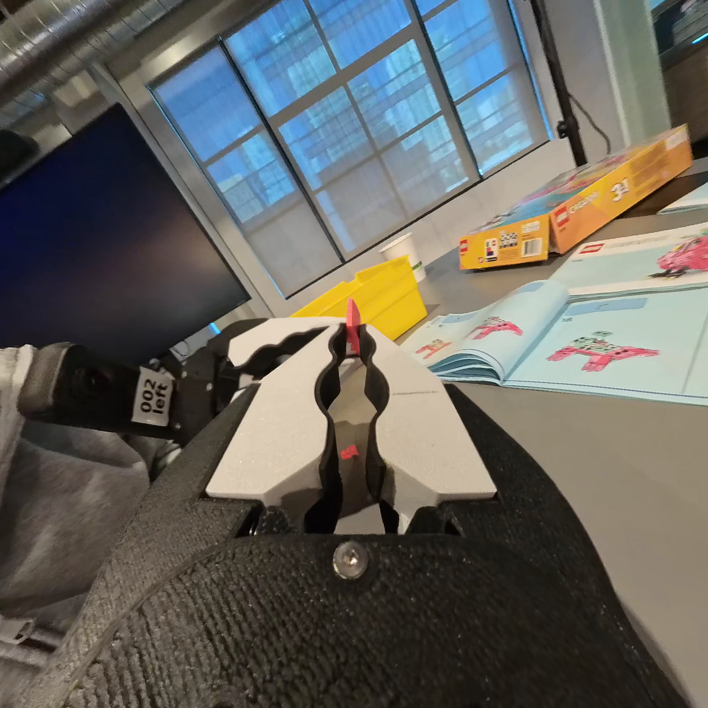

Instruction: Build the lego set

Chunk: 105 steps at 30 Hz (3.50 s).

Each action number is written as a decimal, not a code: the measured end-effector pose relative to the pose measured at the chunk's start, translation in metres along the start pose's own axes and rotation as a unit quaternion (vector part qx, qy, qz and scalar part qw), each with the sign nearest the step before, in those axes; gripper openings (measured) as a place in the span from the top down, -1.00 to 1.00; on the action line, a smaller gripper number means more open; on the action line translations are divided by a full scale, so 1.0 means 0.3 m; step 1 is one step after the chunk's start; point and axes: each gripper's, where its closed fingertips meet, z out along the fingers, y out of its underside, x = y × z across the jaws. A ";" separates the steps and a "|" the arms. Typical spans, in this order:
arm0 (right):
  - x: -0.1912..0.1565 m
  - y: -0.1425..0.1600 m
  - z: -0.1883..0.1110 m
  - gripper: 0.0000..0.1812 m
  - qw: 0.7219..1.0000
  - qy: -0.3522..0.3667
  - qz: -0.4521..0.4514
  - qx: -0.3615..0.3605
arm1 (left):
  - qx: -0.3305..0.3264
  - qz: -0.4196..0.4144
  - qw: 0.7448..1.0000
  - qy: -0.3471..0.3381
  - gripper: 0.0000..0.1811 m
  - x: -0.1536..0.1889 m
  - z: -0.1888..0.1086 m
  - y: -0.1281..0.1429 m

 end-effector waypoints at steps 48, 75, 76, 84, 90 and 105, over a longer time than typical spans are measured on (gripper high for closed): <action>-0.026 0.059 -0.007 0.94 0.982 0.016 -0.160 -0.097 | 0.056 0.301 0.951 0.030 0.82 0.004 -0.064 0.027; -0.059 -0.004 0.013 0.95 0.810 0.195 -0.546 -0.084 | 0.147 -0.507 0.816 0.236 0.61 -0.044 -0.064 -0.088; -0.063 -0.006 0.013 0.95 0.811 0.194 -0.547 -0.080 | 0.153 -0.512 0.810 0.243 0.64 -0.041 -0.066 -0.096; -0.072 -0.017 0.014 0.95 0.802 0.202 -0.558 -0.059 | 0.190 -0.522 0.793 0.252 0.83 -0.049 -0.081 -0.131; -0.072 -0.021 0.013 0.95 0.793 0.210 -0.569 -0.053 | 0.188 -0.523 0.793 0.247 0.84 -0.044 -0.081 -0.133; -0.035 0.002 0.023 0.95 0.783 0.242 -0.566 -0.086 | 0.187 -0.541 0.794 0.205 0.81 -0.072 -0.066 -0.097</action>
